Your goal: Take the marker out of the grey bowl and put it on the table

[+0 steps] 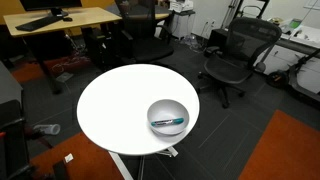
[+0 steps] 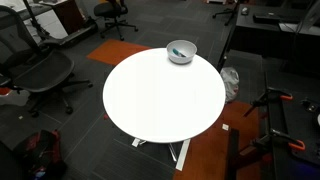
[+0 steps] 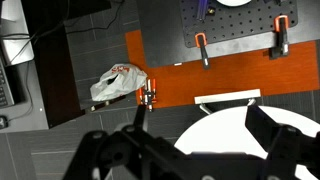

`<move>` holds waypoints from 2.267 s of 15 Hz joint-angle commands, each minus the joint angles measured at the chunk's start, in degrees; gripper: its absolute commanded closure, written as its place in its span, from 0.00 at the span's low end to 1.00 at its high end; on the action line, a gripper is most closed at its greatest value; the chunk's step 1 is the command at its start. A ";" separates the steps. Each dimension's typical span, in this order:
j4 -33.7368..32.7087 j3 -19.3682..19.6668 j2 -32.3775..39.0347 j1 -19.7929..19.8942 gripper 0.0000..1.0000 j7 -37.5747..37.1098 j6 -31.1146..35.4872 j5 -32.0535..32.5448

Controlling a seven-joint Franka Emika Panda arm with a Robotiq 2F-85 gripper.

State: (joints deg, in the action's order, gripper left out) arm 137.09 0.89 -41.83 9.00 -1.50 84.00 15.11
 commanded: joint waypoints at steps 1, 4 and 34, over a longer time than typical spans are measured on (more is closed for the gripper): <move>-0.17 1.08 0.04 -1.57 0.00 -0.78 -0.34 0.55; -0.17 1.08 0.04 -1.57 0.00 -0.78 -0.34 0.55; -1.98 8.59 36.08 0.09 0.00 -7.02 56.75 -14.31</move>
State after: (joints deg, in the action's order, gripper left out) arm 137.26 9.13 -10.68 9.06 -9.30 135.90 4.36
